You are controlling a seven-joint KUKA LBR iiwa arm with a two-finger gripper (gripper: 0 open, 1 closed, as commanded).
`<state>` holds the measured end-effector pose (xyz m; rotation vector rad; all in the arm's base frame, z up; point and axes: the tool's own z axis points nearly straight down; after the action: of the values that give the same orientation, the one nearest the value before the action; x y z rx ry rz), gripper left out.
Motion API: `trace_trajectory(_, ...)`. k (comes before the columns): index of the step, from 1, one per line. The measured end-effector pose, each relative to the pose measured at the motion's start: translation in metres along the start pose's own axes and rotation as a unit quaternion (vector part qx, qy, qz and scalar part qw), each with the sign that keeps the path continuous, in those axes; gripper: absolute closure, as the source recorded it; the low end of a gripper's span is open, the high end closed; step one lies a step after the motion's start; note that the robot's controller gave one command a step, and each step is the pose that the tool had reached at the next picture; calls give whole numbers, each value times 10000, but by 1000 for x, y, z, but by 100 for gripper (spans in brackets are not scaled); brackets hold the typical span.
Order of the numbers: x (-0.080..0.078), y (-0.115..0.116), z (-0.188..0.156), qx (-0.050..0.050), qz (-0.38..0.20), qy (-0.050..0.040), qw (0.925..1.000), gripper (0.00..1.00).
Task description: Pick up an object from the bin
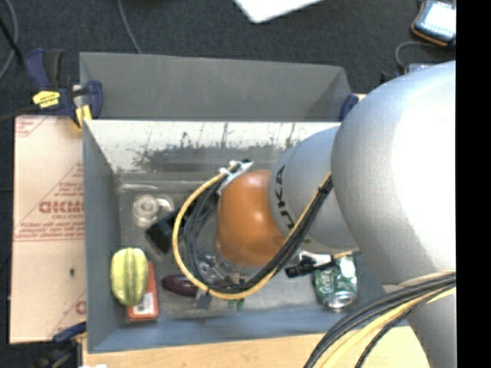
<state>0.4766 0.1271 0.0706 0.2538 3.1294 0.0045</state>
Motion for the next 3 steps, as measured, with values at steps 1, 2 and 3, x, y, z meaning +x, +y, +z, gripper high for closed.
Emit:
trace_trajectory(1,0,0,-4,2,6,7,10000,100)
trace_trajectory(2,2,-1,-15,14,12,36,10000,100)
trace_trajectory(3,1,-1,-35,4,16,14,10000,100)
